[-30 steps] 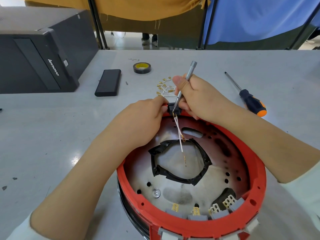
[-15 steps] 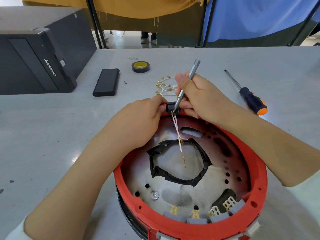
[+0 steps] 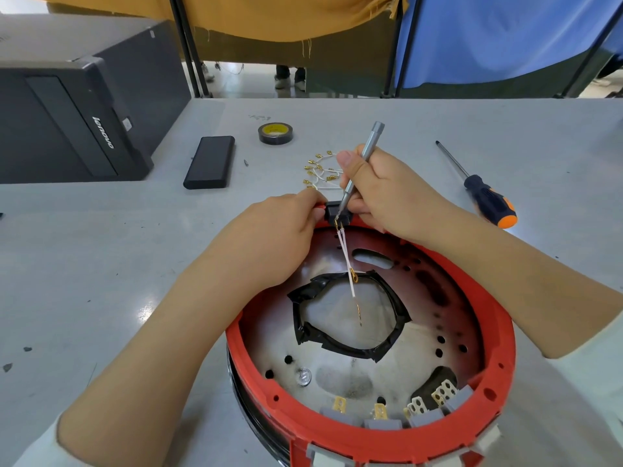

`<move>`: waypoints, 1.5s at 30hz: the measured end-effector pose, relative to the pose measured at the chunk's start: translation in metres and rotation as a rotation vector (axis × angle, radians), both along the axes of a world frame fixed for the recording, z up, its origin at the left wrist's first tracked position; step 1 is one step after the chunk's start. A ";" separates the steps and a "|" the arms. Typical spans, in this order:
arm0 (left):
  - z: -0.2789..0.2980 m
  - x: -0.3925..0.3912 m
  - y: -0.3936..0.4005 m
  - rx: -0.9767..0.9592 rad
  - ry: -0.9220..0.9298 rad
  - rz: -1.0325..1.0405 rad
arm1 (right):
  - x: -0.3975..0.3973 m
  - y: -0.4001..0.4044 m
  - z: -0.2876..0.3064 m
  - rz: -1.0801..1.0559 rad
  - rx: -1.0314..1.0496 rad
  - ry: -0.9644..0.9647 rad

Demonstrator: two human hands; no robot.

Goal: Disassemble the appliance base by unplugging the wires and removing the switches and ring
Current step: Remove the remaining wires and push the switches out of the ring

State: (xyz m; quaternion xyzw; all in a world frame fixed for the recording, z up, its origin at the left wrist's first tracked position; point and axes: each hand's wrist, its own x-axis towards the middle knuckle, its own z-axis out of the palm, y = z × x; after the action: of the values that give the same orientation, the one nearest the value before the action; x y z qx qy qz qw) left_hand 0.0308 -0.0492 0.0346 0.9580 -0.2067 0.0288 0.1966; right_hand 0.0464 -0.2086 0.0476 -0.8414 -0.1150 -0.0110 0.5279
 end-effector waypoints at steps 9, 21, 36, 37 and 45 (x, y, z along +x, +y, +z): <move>0.001 0.001 0.001 0.004 0.004 -0.001 | -0.005 -0.002 -0.005 0.067 0.232 0.026; 0.001 -0.001 0.000 0.004 0.003 -0.001 | 0.003 -0.001 -0.001 0.007 -0.031 -0.004; 0.001 0.000 0.000 0.001 0.000 -0.003 | 0.016 0.011 0.009 -0.020 -0.490 -0.032; 0.000 0.000 0.000 0.003 -0.005 -0.006 | 0.015 0.012 0.008 -0.047 -0.538 -0.079; -0.002 0.003 0.002 -0.016 -0.012 -0.025 | 0.010 -0.003 0.007 -0.030 0.094 -0.007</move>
State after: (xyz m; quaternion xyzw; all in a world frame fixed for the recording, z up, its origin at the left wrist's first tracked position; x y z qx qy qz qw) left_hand 0.0339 -0.0474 0.0322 0.9536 -0.2196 0.0339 0.2031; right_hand 0.0568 -0.2113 0.0543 -0.8174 -0.1036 -0.0271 0.5660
